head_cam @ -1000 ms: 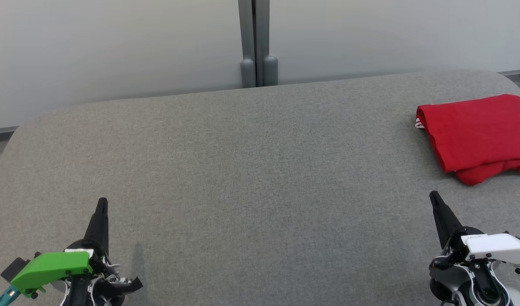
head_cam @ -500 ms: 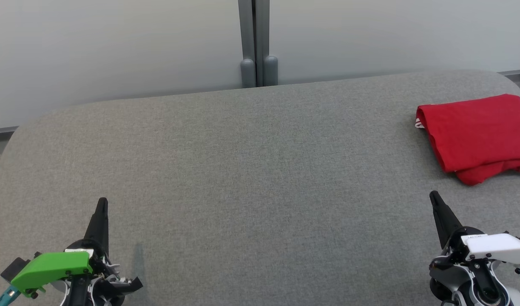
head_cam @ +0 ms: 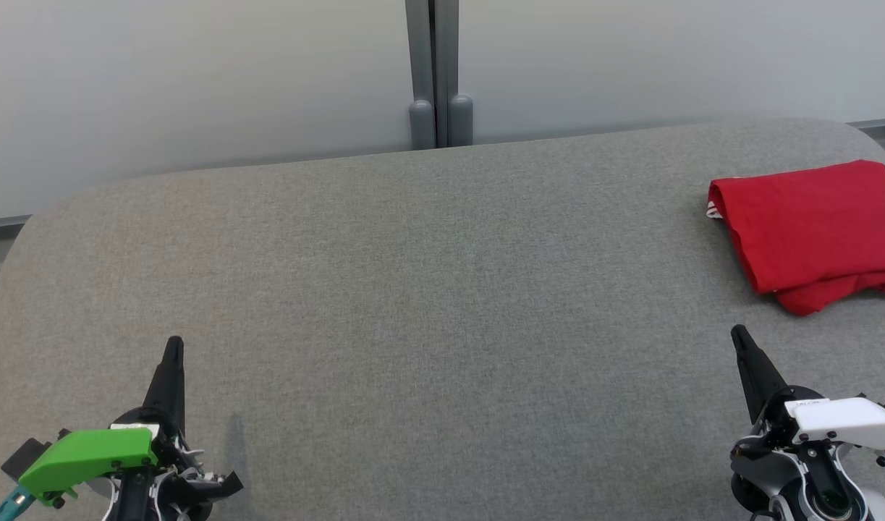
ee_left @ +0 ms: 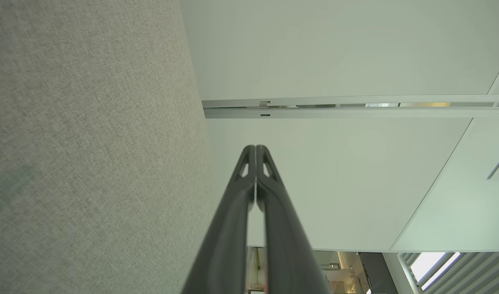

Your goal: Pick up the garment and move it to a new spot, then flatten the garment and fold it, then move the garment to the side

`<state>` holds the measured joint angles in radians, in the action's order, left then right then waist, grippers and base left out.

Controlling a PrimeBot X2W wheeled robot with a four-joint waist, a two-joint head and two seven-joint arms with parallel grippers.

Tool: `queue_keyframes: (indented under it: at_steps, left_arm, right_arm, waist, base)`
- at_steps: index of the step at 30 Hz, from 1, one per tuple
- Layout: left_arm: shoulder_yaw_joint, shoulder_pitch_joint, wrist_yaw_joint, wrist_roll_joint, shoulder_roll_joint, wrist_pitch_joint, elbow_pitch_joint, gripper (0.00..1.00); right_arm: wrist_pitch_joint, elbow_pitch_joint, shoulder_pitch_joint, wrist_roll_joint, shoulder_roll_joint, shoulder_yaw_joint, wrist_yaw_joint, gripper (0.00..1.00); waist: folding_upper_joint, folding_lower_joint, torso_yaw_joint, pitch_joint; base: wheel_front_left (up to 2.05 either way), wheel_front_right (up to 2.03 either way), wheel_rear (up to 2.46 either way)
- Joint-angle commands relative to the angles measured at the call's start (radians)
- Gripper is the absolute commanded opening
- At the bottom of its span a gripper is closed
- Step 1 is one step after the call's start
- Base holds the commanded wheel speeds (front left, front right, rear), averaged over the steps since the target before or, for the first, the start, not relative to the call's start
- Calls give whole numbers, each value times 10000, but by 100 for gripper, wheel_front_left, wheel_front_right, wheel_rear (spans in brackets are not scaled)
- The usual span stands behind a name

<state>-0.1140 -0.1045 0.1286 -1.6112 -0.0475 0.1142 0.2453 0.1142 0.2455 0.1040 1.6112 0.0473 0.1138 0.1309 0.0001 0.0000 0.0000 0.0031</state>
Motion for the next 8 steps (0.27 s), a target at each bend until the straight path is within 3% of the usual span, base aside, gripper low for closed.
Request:
queue_keyframes:
  at_steps: [1, 8]
  left_arm:
    - [-23, -98, 49, -36, -52, 29, -15, 0]
    - [-23, -98, 49, -36, -52, 28, -15, 0]
  right_arm:
    - [30, -35, 81, 36, 56, 17, -3, 0]
    - [30, -36, 81, 36, 56, 17, -3, 0]
  waist:
    - [-1, 0, 0, 0]
    - [-1, 0, 0, 0]
  base:
    - [0, 0, 0]
    - [0, 0, 0]
